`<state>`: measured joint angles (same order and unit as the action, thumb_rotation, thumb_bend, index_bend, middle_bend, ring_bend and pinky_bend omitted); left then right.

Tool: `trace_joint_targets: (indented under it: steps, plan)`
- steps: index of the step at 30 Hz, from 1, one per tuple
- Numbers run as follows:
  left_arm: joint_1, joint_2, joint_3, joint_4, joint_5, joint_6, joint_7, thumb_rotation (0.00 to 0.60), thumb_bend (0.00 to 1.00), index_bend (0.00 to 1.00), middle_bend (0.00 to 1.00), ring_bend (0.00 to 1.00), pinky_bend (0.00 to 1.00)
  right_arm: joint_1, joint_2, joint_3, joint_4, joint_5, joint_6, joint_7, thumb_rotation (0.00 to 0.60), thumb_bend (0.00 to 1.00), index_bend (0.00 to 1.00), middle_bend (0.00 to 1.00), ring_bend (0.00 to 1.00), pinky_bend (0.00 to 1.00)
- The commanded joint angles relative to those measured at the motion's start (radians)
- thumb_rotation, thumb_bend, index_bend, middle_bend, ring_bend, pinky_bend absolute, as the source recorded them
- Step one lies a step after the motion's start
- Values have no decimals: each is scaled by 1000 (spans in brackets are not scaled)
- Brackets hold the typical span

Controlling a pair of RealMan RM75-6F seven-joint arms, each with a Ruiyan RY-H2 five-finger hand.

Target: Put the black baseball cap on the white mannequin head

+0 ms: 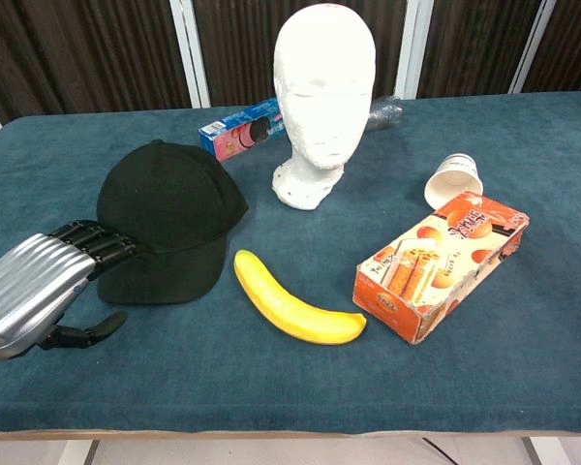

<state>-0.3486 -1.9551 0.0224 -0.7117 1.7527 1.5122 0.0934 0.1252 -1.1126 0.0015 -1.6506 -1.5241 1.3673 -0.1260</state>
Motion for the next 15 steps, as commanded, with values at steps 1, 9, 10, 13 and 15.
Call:
trace_joint_targets:
  steps: [1,9,10,13,15]
  plan:
    - [-3,-9,-2,10,-11,-9,-4,600,330,311,312,240,227,1,-1,1,0,2,-2,-1,600,93,0,0,0,0]
    - [-16,-71,-4,107,-29,-18,6,600,324,322,336,253,227,-6,4,1,1,-2,14,5,600,93,0,0,0,0]
    - [-17,-82,-5,123,-29,-12,7,600,323,322,340,257,227,-7,3,3,2,0,16,5,600,93,0,0,0,0]
    - [-16,-117,-6,180,-31,17,-6,600,320,325,356,274,235,-8,7,3,-1,0,18,15,600,93,0,0,0,0]
    - [-15,-139,-9,218,-39,25,-27,600,313,321,370,282,246,-10,12,3,-1,-4,23,24,600,93,0,0,0,0]
